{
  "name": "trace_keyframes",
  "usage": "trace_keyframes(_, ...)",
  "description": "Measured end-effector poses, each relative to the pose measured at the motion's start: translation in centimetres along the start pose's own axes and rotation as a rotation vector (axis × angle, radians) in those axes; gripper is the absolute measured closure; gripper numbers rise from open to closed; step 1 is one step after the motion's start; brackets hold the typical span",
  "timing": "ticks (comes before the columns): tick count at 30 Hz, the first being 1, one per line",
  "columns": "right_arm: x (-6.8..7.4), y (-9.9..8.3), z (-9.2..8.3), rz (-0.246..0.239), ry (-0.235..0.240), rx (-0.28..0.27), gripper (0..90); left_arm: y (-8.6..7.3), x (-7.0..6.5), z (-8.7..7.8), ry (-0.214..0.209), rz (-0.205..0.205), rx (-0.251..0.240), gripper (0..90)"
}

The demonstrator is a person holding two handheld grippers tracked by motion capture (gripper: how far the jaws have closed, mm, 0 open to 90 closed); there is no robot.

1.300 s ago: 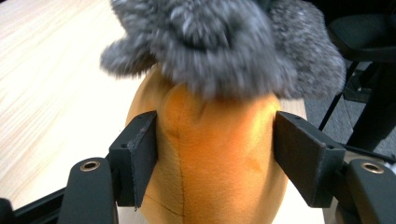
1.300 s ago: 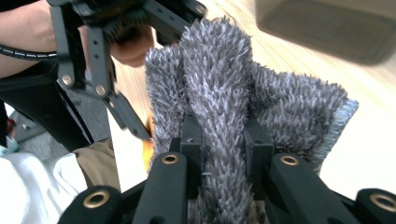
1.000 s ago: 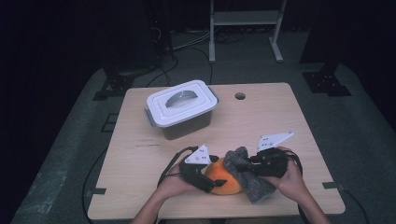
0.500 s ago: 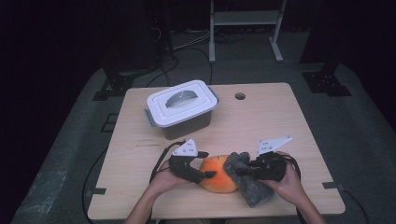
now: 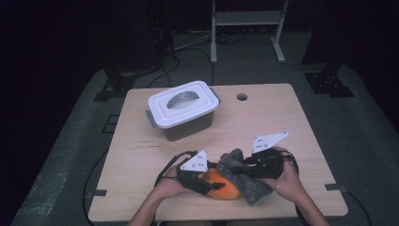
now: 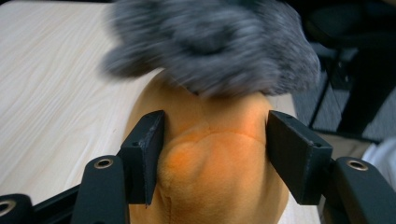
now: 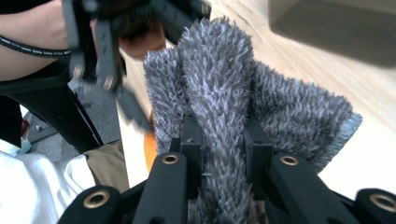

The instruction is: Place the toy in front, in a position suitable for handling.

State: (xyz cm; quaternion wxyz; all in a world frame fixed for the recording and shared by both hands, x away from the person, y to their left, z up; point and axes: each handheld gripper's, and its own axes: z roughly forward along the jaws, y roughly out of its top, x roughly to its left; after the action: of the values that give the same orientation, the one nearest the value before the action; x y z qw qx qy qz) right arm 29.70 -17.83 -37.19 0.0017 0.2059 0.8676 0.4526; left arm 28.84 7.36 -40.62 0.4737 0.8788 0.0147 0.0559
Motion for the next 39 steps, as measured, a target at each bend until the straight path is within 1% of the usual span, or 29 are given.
trace_keyframes(1, 0.1, 0.3, 0.1, -0.008, -0.002, 0.007, 74.1, 0.0, -0.1, 0.0, 0.002, 0.015, 0.004, 38.2)
trace_keyframes(3, -0.1, 0.3, 0.3, -0.014, 0.001, 0.017, 74.1, -0.2, 0.1, -0.3, -0.005, 0.005, 0.006, 38.5)
trace_keyframes(5, -0.5, 0.0, 0.3, 0.007, 0.007, 0.016, 74.1, -0.3, 0.2, -0.4, -0.008, 0.005, 0.006, 39.0)
trace_keyframes(6, -0.7, -0.3, 0.2, 0.02, 0.011, 0.013, 74.1, -0.5, 0.5, -0.6, -0.007, -0.007, 0.007, 39.0)
trace_keyframes(9, -1.3, -1.3, 0.0, 0.053, 0.013, 0.015, 74.1, -0.6, 0.7, -0.7, 0.0, -0.015, 0.01, 38.7)
trace_keyframes(10, -1.5, -1.7, -0.1, 0.066, 0.016, 0.012, 74.1, -0.9, 1.1, -1.0, -0.001, -0.034, 0.01, 38.3)
trace_keyframes(11, -1.5, -1.7, -0.1, 0.066, 0.016, 0.012, 74.1, -0.9, 1.1, -1.0, -0.001, -0.034, 0.01, 37.6)
trace_keyframes(12, -1.6, -2.5, -0.1, 0.087, 0.026, 0.013, 74.2, -1.2, 1.5, -1.1, 0.01, -0.063, 0.01, 36.4)
trace_keyframes(13, -1.6, -2.7, -0.1, 0.089, 0.029, 0.013, 74.2, -1.2, 1.5, -1.1, 0.01, -0.063, 0.01, 35.1)
trace_keyframes(14, -1.5, -2.9, -0.1, 0.088, 0.035, 0.01, 74.2, -1.3, 2.0, -1.4, 0.015, -0.099, 0.02, 34.8)
trace_keyframes(15, -1.3, -3.1, 0.0, 0.09, 0.038, 0.008, 74.2, -1.3, 2.0, -1.4, 0.015, -0.099, 0.02, 34.6)
trace_keyframes(16, -1.0, -3.2, 0.1, 0.086, 0.042, 0.005, 74.2, -1.4, 2.2, -1.6, 0.031, -0.116, 0.032, 33.5)
trace_keyframes(18, -0.8, -3.3, 0.2, 0.081, 0.045, 0.009, 74.2, -1.3, 2.3, -1.6, 0.033, -0.118, 0.039, 32.9)
trace_keyframes(20, -0.2, -3.3, 0.4, 0.069, 0.047, 0.024, 74.2, -1.2, 2.0, -1.6, 0.026, -0.112, 0.048, 33.0)
trace_keyframes(22, 0.1, -2.8, 0.2, 0.053, 0.033, 0.04, 74.3, -1.0, 1.9, -1.5, 0.03, -0.102, 0.051, 34.4)
trace_keyframes(23, 0.2, -2.5, 0.1, 0.042, 0.024, 0.038, 74.3, -1.0, 1.9, -1.5, 0.03, -0.102, 0.051, 35.4)
trace_keyframes(24, 0.3, -2.2, 0.0, 0.033, 0.02, 0.037, 74.3, -0.9, 1.7, -1.5, 0.026, -0.08, 0.051, 36.3)
trace_keyframes(25, 0.5, -1.7, -0.1, 0.024, 0.022, 0.022, 74.3, -0.9, 1.6, -1.5, 0.017, -0.073, 0.042, 37.1)
trace_keyframes(26, 0.5, -1.4, -0.1, 0.017, 0.025, 0.007, 74.3, -0.9, 1.4, -1.4, 0.004, -0.052, 0.041, 37.8)
trace_keyframes(27, 0.5, -1.4, -0.1, 0.017, 0.025, 0.007, 74.3, -0.9, 1.4, -1.4, 0.004, -0.052, 0.041, 38.1)
trace_keyframes(28, 0.7, -0.5, 0.1, -0.002, 0.029, -0.004, 74.4, -0.9, 1.1, -1.3, -0.003, -0.021, 0.045, 38.3)
trace_keyframes(31, 0.6, -0.2, 0.4, -0.012, 0.021, 0.006, 74.3, -1.0, 1.1, -1.4, -0.003, -0.024, 0.052, 38.9)
trace_keyframes(32, 0.0, -0.5, 0.5, 0.005, 0.02, 0.006, 74.3, -1.4, 1.4, -1.6, -0.012, -0.037, 0.048, 38.9)
trace_keyframes(33, 0.0, -0.5, 0.5, 0.005, 0.02, 0.006, 74.3, -1.4, 1.4, -1.6, -0.012, -0.037, 0.048, 38.8)
trace_keyframes(34, -0.7, -1.3, 0.5, 0.035, 0.018, 0.0, 74.3, -2.0, 1.7, -1.7, -0.025, -0.076, 0.035, 38.3)
trace_keyframes(35, -0.7, -1.3, 0.5, 0.035, 0.018, 0.0, 74.3, -2.0, 1.7, -1.7, -0.025, -0.076, 0.035, 38.2)
trace_keyframes(36, -1.3, -2.4, 0.4, 0.07, 0.024, -0.016, 74.3, -2.3, 1.9, -1.9, -0.029, -0.084, 0.033, 38.1)
trace_keyframes(39, -1.7, -3.8, 0.1, 0.109, 0.032, -0.029, 74.2, -2.7, 2.0, -2.0, -0.036, -0.086, 0.03, 38.0)
